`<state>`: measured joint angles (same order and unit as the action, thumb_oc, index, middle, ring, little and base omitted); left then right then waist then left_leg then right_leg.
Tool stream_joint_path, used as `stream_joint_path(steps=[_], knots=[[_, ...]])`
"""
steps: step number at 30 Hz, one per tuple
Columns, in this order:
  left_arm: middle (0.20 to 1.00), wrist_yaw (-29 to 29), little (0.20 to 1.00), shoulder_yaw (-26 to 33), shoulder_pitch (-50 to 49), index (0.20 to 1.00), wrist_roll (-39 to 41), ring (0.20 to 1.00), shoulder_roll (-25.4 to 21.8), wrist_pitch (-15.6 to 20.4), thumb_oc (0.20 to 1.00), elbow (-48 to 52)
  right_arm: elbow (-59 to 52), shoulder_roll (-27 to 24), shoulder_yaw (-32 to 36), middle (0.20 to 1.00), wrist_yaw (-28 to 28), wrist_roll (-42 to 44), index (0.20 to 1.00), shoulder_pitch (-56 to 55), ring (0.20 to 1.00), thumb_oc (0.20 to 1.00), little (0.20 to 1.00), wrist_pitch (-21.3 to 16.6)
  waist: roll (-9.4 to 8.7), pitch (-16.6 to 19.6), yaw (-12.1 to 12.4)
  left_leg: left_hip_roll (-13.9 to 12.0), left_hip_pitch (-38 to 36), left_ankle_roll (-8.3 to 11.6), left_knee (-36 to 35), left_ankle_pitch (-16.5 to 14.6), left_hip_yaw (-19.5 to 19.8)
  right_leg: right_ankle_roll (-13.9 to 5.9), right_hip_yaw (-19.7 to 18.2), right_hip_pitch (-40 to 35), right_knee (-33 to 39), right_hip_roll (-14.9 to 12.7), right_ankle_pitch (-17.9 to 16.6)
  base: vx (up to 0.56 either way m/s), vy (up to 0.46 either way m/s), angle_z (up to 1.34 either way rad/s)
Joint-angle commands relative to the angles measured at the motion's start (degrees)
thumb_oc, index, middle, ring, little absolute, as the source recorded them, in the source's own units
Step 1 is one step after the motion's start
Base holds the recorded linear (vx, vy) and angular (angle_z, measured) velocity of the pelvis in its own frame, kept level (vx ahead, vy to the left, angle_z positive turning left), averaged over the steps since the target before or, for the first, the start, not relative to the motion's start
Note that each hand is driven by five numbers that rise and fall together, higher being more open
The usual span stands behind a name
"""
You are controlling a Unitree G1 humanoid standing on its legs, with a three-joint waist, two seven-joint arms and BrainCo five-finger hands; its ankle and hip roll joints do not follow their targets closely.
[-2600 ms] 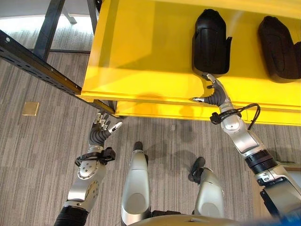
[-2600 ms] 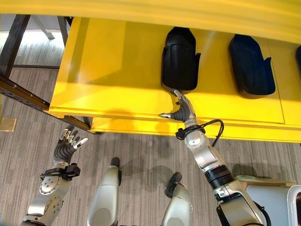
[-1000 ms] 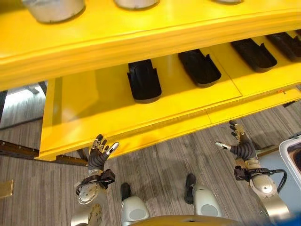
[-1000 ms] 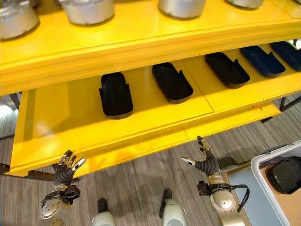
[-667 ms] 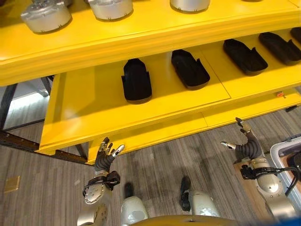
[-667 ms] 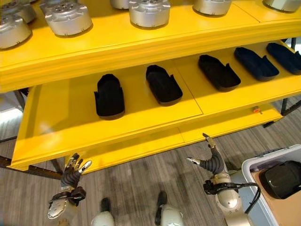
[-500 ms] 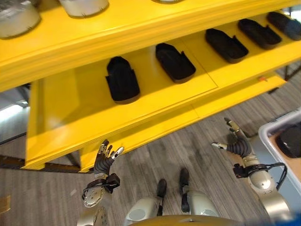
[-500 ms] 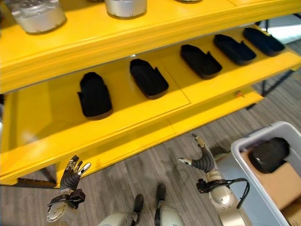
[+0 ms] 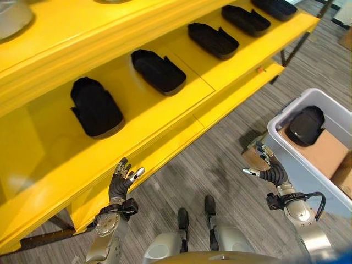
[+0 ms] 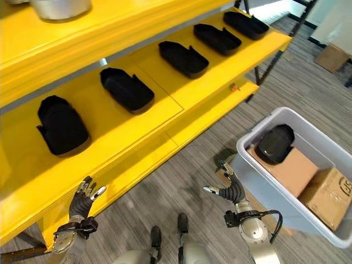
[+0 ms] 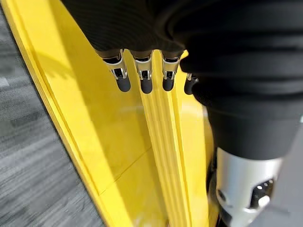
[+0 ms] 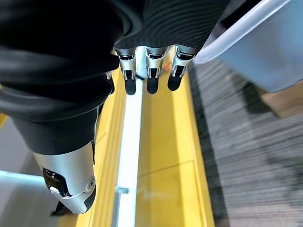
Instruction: Move parts from the plastic box to the shelf.
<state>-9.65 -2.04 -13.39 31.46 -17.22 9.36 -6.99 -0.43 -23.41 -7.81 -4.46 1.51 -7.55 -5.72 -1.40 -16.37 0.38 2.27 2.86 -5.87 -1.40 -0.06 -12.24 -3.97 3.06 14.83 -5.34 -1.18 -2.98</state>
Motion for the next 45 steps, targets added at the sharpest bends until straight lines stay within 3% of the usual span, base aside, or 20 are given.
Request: stream_joint_path(steps=[1,3,4,6,10,11,12,15,20,26,28,29,30,33,34,36,38,41,43,45], knots=[[1.000,-1.10,1.000,2.70,0.01,1.000,0.33,1.000,-2.57,2.09,1.000,3.08,-2.67,0.40,-1.71,1.000,-0.69,-0.14,1.000,4.59,1.000,1.000,1.000,-1.55,1.05,-0.86,2.08,-1.51,3.32,2.68,2.60,-1.32,7.42,-3.63,13.15,-4.00,-9.60,-9.31,2.93,0.07,-0.003,-0.86],[1.000,-1.21,1.000,2.53,-0.22,1.000,0.14,1.000,-2.42,2.01,1.000,2.94,-2.50,1.05,-2.24,1.000,-0.74,-0.20,1.000,5.20,1.000,1.000,1.000,-1.45,1.52,-1.16,1.62,-2.59,2.52,2.92,2.34,-1.30,5.84,-3.71,13.47,-3.36,-9.44,-11.73,1.24,0.05,-0.007,-0.93],[1.000,-1.21,1.000,2.84,-0.69,1.000,0.46,1.000,-2.18,1.93,1.000,3.11,-2.70,1.34,-1.87,1.000,-0.51,-0.71,1.000,5.27,1.000,1.000,1.000,-1.07,1.81,-1.66,1.35,-3.58,0.86,3.57,2.27,-2.91,4.83,-5.11,12.86,-2.78,-7.08,-15.68,-1.66,-0.02,-0.059,-0.78],[1.000,-1.28,1.000,3.30,-1.14,1.000,0.63,1.000,-1.80,1.82,1.000,3.44,-2.82,1.72,-1.65,1.000,-0.87,-1.38,1.000,5.38,1.000,1.000,1.000,-0.53,1.76,-1.94,1.28,-3.91,0.38,3.84,2.93,-3.87,3.62,-7.31,13.47,-2.68,-2.81,-19.42,-6.94,0.10,-0.110,-0.56],[1.000,-1.45,1.000,3.56,-0.91,1.000,0.02,1.000,-1.06,1.74,1.000,2.68,-3.22,1.80,-1.14,1.000,-1.06,-2.32,1.000,5.56,1.000,1.000,1.000,-0.22,-0.13,-2.04,1.14,-4.69,-0.42,5.14,2.93,-4.01,1.11,-9.79,17.75,-3.02,3.25,-23.73,-14.27,0.08,-0.181,-0.37],[1.000,-1.52,1.000,3.66,-0.80,1.000,0.05,1.000,-0.77,1.73,1.000,2.30,-3.81,1.64,-0.74,1.000,-0.94,-2.40,1.000,5.00,1.000,1.000,1.000,-0.22,-0.30,-1.55,1.65,-5.24,-1.15,5.83,2.65,-5.14,1.29,-10.29,19.22,-5.14,4.48,-22.69,-12.48,0.12,-0.234,-0.08],[1.000,-1.64,1.000,3.69,-0.45,1.000,-0.22,1.000,-0.66,1.75,1.000,2.34,-3.69,1.74,-0.78,1.000,-0.96,-2.53,1.000,5.23,1.000,1.000,1.000,0.07,-1.16,-1.35,1.67,-5.23,-1.58,6.21,2.26,-5.29,0.82,-10.71,19.35,-5.27,5.16,-22.18,-13.52,0.19,-0.251,-0.04],[1.000,-2.14,1.000,2.64,0.84,1.000,0.35,1.000,0.15,1.89,1.000,2.13,-4.36,0.67,0.10,1.000,-1.69,-2.50,1.000,5.03,1.000,1.000,1.000,0.04,-1.62,-0.83,0.91,-7.04,-0.21,7.80,3.28,-4.21,1.33,-9.72,20.45,-5.18,4.48,-21.32,-11.69,0.10,-0.278,-0.12],[1.000,-2.19,1.000,1.79,2.19,1.000,0.50,1.000,0.25,1.77,1.000,1.96,-3.55,-0.52,1.40,1.000,-2.74,-1.95,1.000,4.65,1.000,1.000,1.000,0.24,0.13,-0.83,-0.94,-12.80,-0.92,10.68,2.77,-2.16,3.07,-6.77,21.99,-4.73,-2.36,-18.03,-2.84,0.12,-0.259,-0.08],[1.000,-2.18,1.000,1.17,2.23,1.000,0.82,1.000,0.68,1.38,1.000,2.03,-2.58,-1.20,1.78,1.000,-3.54,-0.05,1.000,4.39,1.000,1.000,1.000,-0.04,1.65,-0.13,-1.88,-17.62,-1.87,13.00,1.79,1.43,3.00,-4.52,21.50,-4.03,-5.35,-13.61,3.13,0.15,-0.243,0.24],[1.000,-1.97,1.000,1.22,2.30,1.000,0.66,1.000,0.73,1.41,1.000,2.26,-3.22,-2.25,2.07,1.000,-3.68,-0.49,1.000,4.20,1.000,1.000,1.000,-0.26,1.92,-0.29,-2.06,-18.53,-1.03,12.89,5.79,2.13,3.34,-3.09,20.58,-4.14,-5.96,-12.28,5.09,0.14,-0.280,0.04],[1.000,-2.33,1.000,1.71,2.27,1.000,1.02,1.000,1.21,1.68,1.000,2.89,-3.39,-2.93,1.89,1.000,-3.65,-0.48,1.000,4.38,1.000,1.000,1.000,-0.60,1.71,-1.27,-1.55,-19.48,2.68,12.43,16.56,6.24,5.33,-0.28,19.11,-5.49,-5.58,-10.09,7.61,0.13,-0.258,-0.09],[1.000,-2.33,1.000,1.72,2.27,1.000,1.02,1.000,1.20,1.66,1.000,2.91,-3.39,-2.91,1.89,1.000,-3.65,-0.47,1.000,4.39,1.000,1.000,1.000,-0.60,1.80,-1.27,-1.58,-19.65,2.97,12.54,16.98,6.10,5.51,-0.16,19.18,-5.47,-5.58,-9.94,7.68,0.12,-0.274,-0.26],[1.000,-2.34,1.000,1.46,2.16,1.000,1.77,1.000,1.52,1.72,1.000,3.46,-3.12,-3.70,1.82,1.000,-3.70,-0.30,1.000,5.00,1.000,1.000,1.000,-0.80,0.33,-3.73,0.37,-15.00,10.89,11.67,32.50,7.04,11.90,2.37,16.99,-7.99,-3.62,-7.60,9.41,0.08,-0.177,-0.53],[1.000,-1.71,1.000,1.50,2.09,1.000,6.09,1.000,2.03,1.33,1.000,4.65,-3.12,-3.86,2.04,1.000,-3.90,0.11,1.000,5.16,1.000,1.000,1.000,-0.40,-0.56,-4.61,1.09,-13.83,15.37,10.62,28.57,4.87,12.34,2.04,16.24,-9.26,-2.76,-7.57,9.81,0.10,-0.068,-0.46],[1.000,-1.90,1.000,1.73,2.25,1.000,6.07,1.000,1.61,1.28,1.000,5.27,-2.85,-3.67,1.99,1.000,-4.02,0.24,1.000,5.57,1.000,1.000,1.000,-0.38,-1.09,-4.77,1.42,-13.78,17.36,9.98,24.74,6.55,12.61,1.91,16.17,-9.29,-2.08,-7.79,8.81,0.09,0.035,-0.21],[1.000,-2.28,1.000,2.32,2.37,1.000,5.74,1.000,1.03,1.78,1.000,6.26,-2.26,-3.42,2.29,1.000,-4.70,0.70,1.000,5.75,1.000,1.000,1.000,-0.58,-0.88,-4.82,1.94,-17.18,18.09,11.80,11.53,12.31,12.87,0.79,14.97,-10.48,-1.81,-7.66,9.41,0.22,0.157,-0.48],[1.000,-2.51,1.000,2.56,2.89,1.000,5.22,1.000,0.81,2.02,1.000,5.16,-1.29,-2.41,1.51,1.000,-5.24,0.49,1.000,7.00,1.000,1.000,1.000,-0.55,0.50,-4.07,3.09,-19.96,16.47,14.95,-0.36,18.26,15.11,-0.84,11.18,-11.35,-4.33,-7.98,10.68,0.31,0.354,-0.60],[1.000,-2.45,1.000,2.34,3.20,1.000,4.82,1.000,0.97,2.09,1.000,4.56,-1.39,-2.00,1.78,1.000,-5.22,0.74,1.000,6.66,1.000,1.000,1.000,-0.58,0.89,-3.84,3.13,-20.23,15.37,15.41,-0.42,18.24,14.54,-1.15,10.13,-12.17,-4.64,-8.14,11.23,0.22,0.296,-1.01],[1.000,-1.88,1.000,1.80,2.83,1.000,4.95,1.000,1.18,2.24,1.000,4.34,-1.54,-1.10,1.23,1.000,-4.45,0.66,1.000,6.24,1.000,1.000,1.000,-0.70,1.46,-2.93,3.19,-19.54,11.85,14.87,0.24,14.77,15.11,-2.02,7.61,-12.71,-4.67,-8.45,11.09,0.17,0.327,-1.17]])
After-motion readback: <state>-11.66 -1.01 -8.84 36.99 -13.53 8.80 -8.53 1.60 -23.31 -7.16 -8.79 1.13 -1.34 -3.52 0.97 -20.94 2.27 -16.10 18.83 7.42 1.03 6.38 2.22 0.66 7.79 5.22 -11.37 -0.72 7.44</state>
